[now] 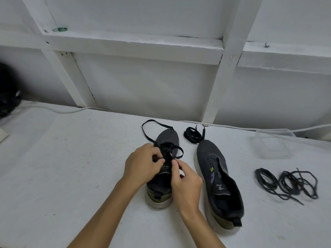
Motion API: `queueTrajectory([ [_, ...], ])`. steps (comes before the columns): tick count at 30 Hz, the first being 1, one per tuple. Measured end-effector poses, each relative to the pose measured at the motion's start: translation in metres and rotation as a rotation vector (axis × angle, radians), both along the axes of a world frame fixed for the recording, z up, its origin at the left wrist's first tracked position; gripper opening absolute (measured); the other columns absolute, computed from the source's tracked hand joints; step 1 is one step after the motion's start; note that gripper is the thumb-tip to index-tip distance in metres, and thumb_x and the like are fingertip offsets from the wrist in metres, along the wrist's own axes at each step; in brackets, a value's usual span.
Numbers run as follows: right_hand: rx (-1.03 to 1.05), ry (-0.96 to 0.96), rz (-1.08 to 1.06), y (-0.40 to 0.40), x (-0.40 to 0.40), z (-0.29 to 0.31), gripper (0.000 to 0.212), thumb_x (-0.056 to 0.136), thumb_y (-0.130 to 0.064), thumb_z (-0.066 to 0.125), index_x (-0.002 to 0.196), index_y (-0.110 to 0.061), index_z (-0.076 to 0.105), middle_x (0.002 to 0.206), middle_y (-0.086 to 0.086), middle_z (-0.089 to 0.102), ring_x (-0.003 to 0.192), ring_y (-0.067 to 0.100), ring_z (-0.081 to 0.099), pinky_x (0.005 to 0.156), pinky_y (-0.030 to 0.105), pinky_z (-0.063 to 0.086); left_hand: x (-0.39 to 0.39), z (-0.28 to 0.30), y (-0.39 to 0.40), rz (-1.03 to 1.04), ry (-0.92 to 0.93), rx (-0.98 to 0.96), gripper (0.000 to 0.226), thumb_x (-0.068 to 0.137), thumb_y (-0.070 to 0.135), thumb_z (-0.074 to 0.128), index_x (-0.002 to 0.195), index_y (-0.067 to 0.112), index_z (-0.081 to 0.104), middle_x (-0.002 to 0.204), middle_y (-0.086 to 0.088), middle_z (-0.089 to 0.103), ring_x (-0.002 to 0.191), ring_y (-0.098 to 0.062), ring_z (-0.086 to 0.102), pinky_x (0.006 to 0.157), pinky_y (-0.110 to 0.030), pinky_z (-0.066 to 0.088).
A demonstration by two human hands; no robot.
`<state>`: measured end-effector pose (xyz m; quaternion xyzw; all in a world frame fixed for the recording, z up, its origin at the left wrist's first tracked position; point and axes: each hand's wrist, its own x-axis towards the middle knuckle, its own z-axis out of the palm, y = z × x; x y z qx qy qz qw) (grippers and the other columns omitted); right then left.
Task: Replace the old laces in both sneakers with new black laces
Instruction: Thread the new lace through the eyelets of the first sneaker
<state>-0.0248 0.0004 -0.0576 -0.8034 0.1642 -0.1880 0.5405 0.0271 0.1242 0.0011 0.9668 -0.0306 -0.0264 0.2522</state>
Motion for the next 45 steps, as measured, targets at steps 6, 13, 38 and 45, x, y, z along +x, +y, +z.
queueTrajectory([
  [6, -0.068, 0.070, -0.050, -0.003, 0.003, -0.002, 0.018, 0.098, -0.034, 0.063, 0.100, -0.024, 0.078, 0.086, -0.011, 0.077, 0.076, 0.014, 0.071, 0.070, 0.034, 0.055, -0.008, 0.022, 0.013, -0.033, 0.104, -0.652, 0.015, 0.087, 0.020, 0.074, 0.074, 0.025, 0.072, 0.076, 0.012, 0.069, 0.069, -0.003, 0.057, 0.066, -0.014, 0.044],
  [13, -0.037, 0.103, -0.043, -0.004, 0.003, 0.001, 0.019, 0.098, -0.035, 0.061, 0.094, -0.024, 0.076, 0.079, -0.019, 0.072, 0.075, 0.005, 0.068, 0.071, 0.030, 0.053, 0.001, 0.034, 0.053, 0.192, 0.234, -1.460, 0.022, 0.088, 0.021, 0.060, 0.067, 0.020, 0.063, 0.072, 0.002, 0.057, 0.066, -0.011, 0.041, 0.050, -0.020, 0.032],
  [38, 0.326, 0.329, 0.212, -0.047, 0.098, 0.077, 0.018, 0.095, -0.025, 0.062, 0.088, -0.018, 0.077, 0.065, 0.002, 0.072, 0.072, 0.014, 0.071, 0.067, 0.029, 0.057, 0.032, -0.014, 0.000, 0.313, 0.359, -0.517, 0.039, 0.080, 0.051, 0.075, 0.066, 0.017, 0.061, 0.072, 0.008, 0.066, 0.068, -0.006, 0.059, 0.064, -0.024, 0.044],
  [45, 0.070, 0.303, 0.300, -0.043, 0.096, 0.065, 0.017, 0.092, -0.027, 0.065, 0.090, -0.027, 0.081, 0.070, -0.009, 0.073, 0.076, 0.011, 0.070, 0.076, 0.029, 0.057, 0.045, 0.006, 0.004, 0.302, 0.296, -0.757, 0.022, 0.091, 0.033, 0.063, 0.087, 0.012, 0.070, 0.082, 0.002, 0.065, 0.066, -0.009, 0.052, 0.057, -0.022, 0.038],
])
